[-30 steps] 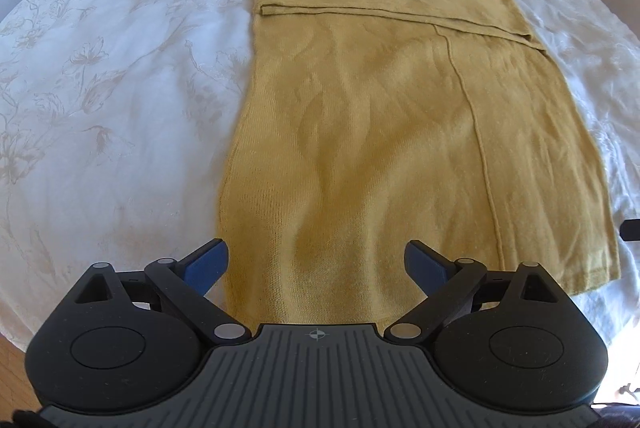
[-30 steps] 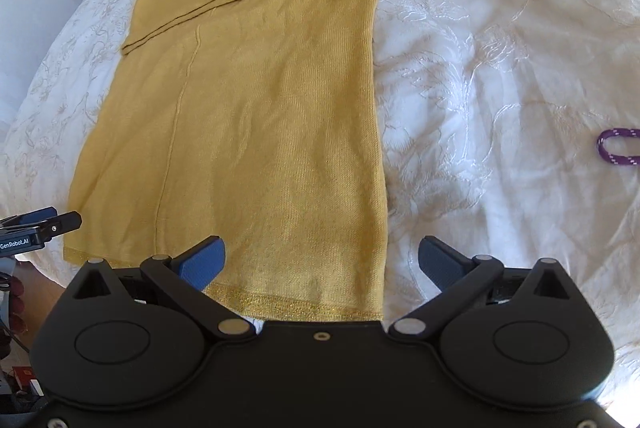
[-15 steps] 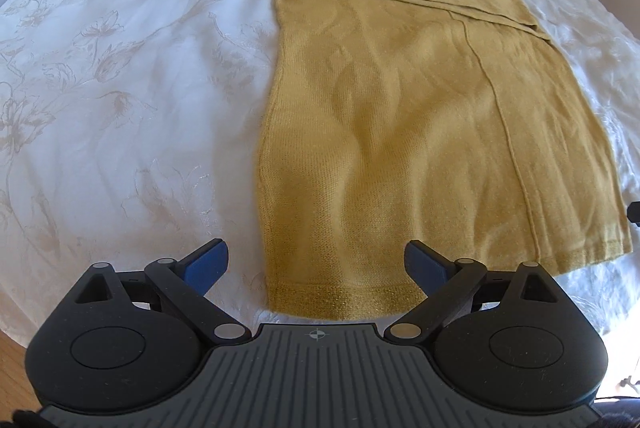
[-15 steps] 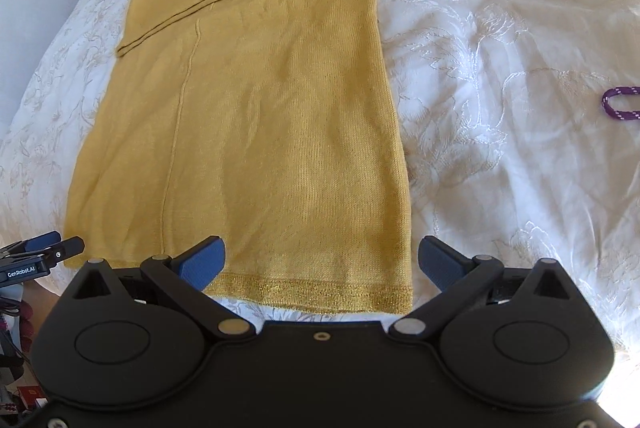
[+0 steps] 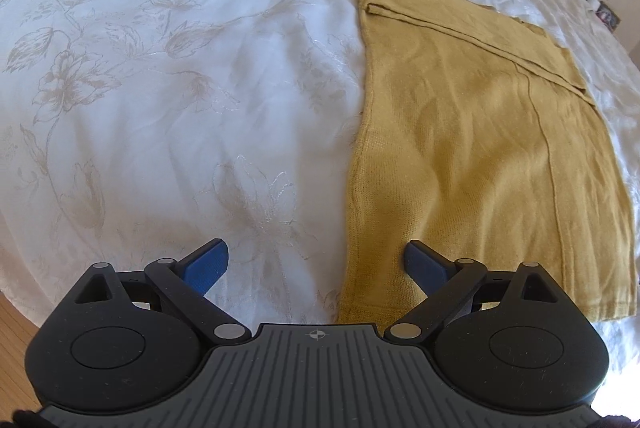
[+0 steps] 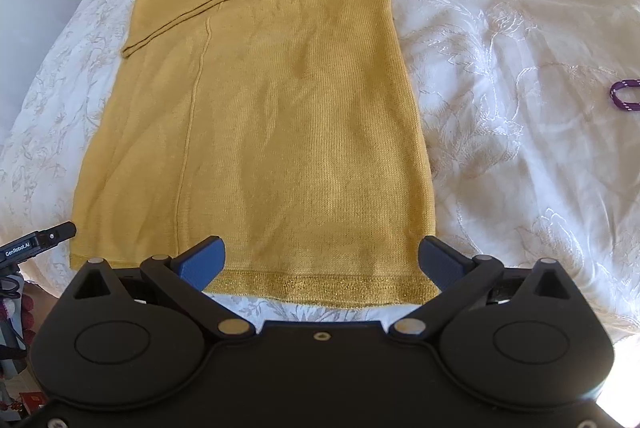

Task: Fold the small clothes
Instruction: 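Move both open grippers along the folded sweater to its ribbed hem, then close the left gripper on the ribbed hem while the right gripper closes on the hem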

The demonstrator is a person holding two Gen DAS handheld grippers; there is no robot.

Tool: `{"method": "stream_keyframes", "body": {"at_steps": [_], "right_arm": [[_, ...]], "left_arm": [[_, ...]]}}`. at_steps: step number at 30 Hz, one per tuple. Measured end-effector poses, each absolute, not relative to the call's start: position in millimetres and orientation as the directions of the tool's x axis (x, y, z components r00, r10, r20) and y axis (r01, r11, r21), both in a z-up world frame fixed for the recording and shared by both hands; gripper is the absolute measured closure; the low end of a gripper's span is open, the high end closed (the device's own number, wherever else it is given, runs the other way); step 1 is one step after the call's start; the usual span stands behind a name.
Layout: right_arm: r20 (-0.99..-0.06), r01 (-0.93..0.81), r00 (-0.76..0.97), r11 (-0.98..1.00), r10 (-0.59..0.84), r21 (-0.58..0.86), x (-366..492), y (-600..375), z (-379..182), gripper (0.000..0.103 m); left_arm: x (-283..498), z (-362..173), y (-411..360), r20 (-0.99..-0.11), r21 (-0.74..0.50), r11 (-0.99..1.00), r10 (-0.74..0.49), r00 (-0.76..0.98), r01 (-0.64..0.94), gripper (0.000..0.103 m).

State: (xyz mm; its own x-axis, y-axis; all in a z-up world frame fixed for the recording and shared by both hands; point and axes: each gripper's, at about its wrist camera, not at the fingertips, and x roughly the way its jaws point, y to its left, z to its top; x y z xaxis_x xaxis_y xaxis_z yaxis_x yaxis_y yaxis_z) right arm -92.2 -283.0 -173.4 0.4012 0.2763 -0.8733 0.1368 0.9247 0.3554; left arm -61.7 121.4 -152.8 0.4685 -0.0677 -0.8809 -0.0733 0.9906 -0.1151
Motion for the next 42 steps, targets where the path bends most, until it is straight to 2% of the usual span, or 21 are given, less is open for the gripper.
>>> {"method": "stream_keyframes", "body": {"at_steps": [5,8,15,17,19,23,25,28,33,42], "right_arm": [[-0.872,0.133,0.404,0.926,0.276,0.354,-91,-281,-172,0.001],[-0.871,0.134,0.406,0.925,0.276,0.356,-91,-282,-173,0.001],[-0.872,0.128,0.399,0.925,0.282,0.358,-88,-279,-175,0.001],[-0.873,0.127,0.398,0.925,0.283,0.358,-87,-279,-176,0.001],[-0.873,0.125,0.398,0.925,0.283,0.358,-87,-279,-176,0.001],[-0.873,0.122,0.398,0.927,0.281,0.354,-87,-281,-176,0.001],[-0.875,0.125,0.396,0.927,0.279,0.353,-87,-282,-176,0.001],[-0.875,0.131,0.398,0.927,0.276,0.352,-89,-286,-176,0.001],[-0.878,0.143,0.398,0.927,0.268,0.347,-91,-293,-178,0.001],[-0.876,0.142,0.392,0.923,0.280,0.358,-88,-306,-187,0.001]], "left_arm": [[-68,-149,128,-0.867,-0.096,0.985,-0.012,0.497,-0.142,0.007],[-66,-153,129,-0.884,-0.102,0.984,-0.023,0.466,-0.145,0.007],[-60,-159,91,-0.897,-0.046,0.997,-0.070,0.437,0.064,0.009],[-58,-163,81,-0.901,-0.040,0.995,-0.077,0.426,0.095,0.020],[-56,-166,76,-0.908,-0.029,0.995,-0.065,0.414,0.094,0.048],[-56,-166,72,-0.909,-0.037,0.995,-0.073,0.411,0.095,0.076],[-60,-161,71,-0.895,-0.021,0.994,-0.067,0.441,0.109,0.099],[-62,-152,78,-0.887,-0.037,0.993,-0.086,0.453,0.114,0.099],[-59,-156,108,-0.904,-0.030,0.999,-0.037,0.426,0.021,0.099],[-50,-166,100,-0.920,-0.050,0.997,-0.068,0.387,0.056,0.097]]}}
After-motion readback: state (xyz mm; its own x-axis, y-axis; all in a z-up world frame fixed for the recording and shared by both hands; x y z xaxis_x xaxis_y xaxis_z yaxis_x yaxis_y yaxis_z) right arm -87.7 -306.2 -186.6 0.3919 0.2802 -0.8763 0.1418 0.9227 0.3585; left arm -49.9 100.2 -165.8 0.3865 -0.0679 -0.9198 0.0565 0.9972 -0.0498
